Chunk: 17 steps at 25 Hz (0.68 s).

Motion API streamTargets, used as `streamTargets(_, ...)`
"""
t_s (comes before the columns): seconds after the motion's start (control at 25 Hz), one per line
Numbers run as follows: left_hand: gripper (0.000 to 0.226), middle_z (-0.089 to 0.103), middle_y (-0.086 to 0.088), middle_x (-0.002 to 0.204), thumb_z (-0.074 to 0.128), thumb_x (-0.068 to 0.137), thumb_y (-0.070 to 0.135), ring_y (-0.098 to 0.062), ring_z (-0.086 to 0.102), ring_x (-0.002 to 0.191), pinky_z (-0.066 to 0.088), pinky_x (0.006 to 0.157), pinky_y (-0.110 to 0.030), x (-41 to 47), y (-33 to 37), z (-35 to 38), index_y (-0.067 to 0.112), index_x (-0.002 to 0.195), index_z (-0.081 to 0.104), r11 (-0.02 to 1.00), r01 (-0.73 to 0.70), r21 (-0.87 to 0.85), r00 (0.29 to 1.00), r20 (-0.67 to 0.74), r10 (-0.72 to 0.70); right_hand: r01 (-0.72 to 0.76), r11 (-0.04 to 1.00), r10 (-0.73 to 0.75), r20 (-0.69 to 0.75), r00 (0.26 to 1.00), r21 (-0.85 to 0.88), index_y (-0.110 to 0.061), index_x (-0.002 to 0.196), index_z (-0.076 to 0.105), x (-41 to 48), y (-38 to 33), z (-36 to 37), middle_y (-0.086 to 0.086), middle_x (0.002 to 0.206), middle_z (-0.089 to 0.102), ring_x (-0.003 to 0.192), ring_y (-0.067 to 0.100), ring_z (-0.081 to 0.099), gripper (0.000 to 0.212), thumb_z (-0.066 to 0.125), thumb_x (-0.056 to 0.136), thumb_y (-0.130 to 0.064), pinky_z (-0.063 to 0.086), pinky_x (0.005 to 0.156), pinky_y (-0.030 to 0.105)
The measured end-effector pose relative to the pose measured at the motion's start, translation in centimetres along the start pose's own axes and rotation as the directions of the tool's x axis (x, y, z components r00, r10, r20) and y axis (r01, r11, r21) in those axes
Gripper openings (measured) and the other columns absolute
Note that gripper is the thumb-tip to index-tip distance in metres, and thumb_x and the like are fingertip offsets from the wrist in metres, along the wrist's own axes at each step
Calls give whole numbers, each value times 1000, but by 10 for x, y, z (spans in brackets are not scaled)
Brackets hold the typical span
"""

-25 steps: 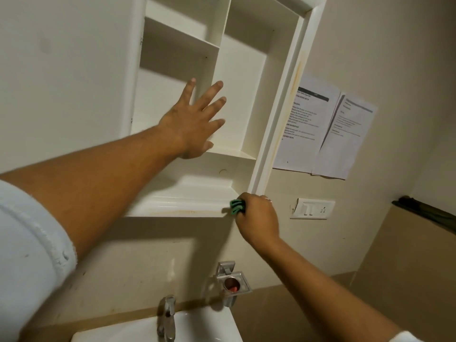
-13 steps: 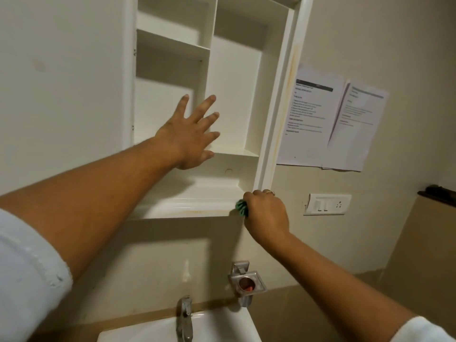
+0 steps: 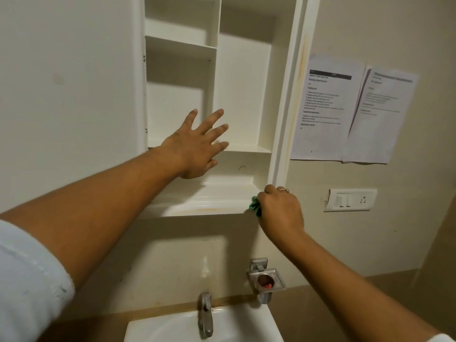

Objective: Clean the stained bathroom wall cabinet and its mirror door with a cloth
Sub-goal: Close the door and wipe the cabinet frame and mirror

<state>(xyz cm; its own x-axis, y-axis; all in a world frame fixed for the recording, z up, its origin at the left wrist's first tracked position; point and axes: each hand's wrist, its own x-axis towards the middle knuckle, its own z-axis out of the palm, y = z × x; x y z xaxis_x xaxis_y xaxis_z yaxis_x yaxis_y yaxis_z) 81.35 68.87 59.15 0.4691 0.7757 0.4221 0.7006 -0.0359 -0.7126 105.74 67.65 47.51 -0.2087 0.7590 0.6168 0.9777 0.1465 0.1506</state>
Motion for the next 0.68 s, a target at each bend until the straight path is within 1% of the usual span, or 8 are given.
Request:
streamTargets(0.08,61,-11,-9,171,26,107,47,-37,-30,151,1,122,-67,0,-1,0,31,163,7,1000,-13,3,1000,17,13,-51,978,53,-9,999,200,-15,103,75,4,-46,3,4,104,65,91,26,62,15,68,89,-12,51,74,37)
streamTargets(0.2,69,-14,-9,170,39,104,26,-34,-31,151,3,122,-66,-3,-6,-6,34,163,2,1000,-29,-4,998,56,30,114,896,-114,-24,993,429,-15,105,76,0,-101,2,4,102,65,90,26,61,19,70,87,-15,52,73,37)
streamTargets(0.32,77,-17,-9,170,43,100,16,-30,-29,152,3,124,-61,-8,-13,-17,33,163,3,997,-69,17,993,102,67,273,928,-268,-54,962,254,-20,115,75,5,-63,9,2,106,67,91,28,62,29,70,86,-15,54,75,40)
streamTargets(0.36,76,-17,-9,170,43,100,15,-28,-27,153,4,125,-59,-11,-16,-19,32,163,4,997,-78,7,992,104,77,242,956,-235,-61,970,166,-22,112,76,8,-39,15,2,102,68,88,29,63,29,71,85,-14,54,73,39)
streamTargets(0.44,72,-14,-7,170,43,101,16,-26,-23,155,6,126,-55,-18,-20,-21,32,163,10,994,-106,-33,990,91,109,53,995,-42,-123,991,85,-23,101,78,4,-2,22,0,93,70,80,28,62,22,76,81,-14,53,66,36)
streamTargets(0.56,63,-5,-5,172,40,103,18,-24,-11,158,16,126,-48,-27,-25,-33,33,161,21,986,-139,-94,985,86,148,-187,973,200,-89,976,136,-16,93,77,-2,-36,18,4,92,69,83,30,61,17,74,79,-8,44,64,34)
streamTargets(0.6,61,-3,-5,172,39,104,19,-24,-6,158,20,125,-47,-29,-27,-40,33,161,22,985,-139,-105,984,101,149,-187,966,202,-70,977,179,-14,94,77,0,-62,13,5,94,68,87,30,62,16,71,80,-7,45,66,35)
streamTargets(0.68,59,3,-4,172,41,104,20,-23,2,158,27,122,-47,-38,-37,-58,33,160,26,986,-123,-114,982,128,138,-58,950,69,-25,997,306,-16,100,75,0,-116,0,5,100,67,94,29,61,20,65,84,-7,50,73,37)
